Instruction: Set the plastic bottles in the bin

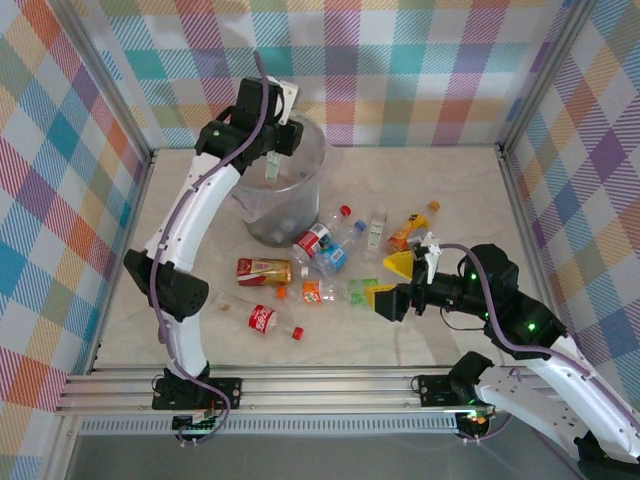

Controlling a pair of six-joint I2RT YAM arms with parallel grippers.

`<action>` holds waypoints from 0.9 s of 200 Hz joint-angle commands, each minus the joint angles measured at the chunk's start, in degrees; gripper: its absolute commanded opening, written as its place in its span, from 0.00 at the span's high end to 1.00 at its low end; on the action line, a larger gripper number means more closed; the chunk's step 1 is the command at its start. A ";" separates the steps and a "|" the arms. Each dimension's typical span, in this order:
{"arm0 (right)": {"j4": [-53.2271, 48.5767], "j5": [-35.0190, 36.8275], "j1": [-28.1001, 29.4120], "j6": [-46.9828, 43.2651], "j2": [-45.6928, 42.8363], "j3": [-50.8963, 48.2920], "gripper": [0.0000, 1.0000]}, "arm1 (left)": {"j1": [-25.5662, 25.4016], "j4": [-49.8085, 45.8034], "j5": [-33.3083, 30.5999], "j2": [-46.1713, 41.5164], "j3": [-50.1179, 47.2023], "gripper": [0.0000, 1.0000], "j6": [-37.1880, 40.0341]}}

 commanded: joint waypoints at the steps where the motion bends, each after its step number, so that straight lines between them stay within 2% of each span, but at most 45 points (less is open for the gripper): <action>1: -1.05 1.01 -0.41 0.17 -0.45 2.14 0.00 | 0.75 -3.04 3.10 1.79 2.41 0.62 -0.47; 58: -2.36 0.79 -0.40 -0.20 -0.02 2.63 0.00 | 2.70 -7.19 8.15 6.63 3.76 0.63 -4.11; 106: -2.58 1.03 -0.41 0.03 -0.19 2.08 0.00 | 4.70 -6.26 12.73 8.70 3.21 0.63 -8.53; 160: -3.57 1.43 -0.40 -0.10 -0.72 1.82 0.00 | 5.15 -9.44 1.41 10.26 3.23 0.63 -4.49; 180: -3.45 1.36 -0.40 0.08 -0.56 1.54 0.00 | 5.24 -10.85 -0.91 10.89 3.13 0.63 -3.07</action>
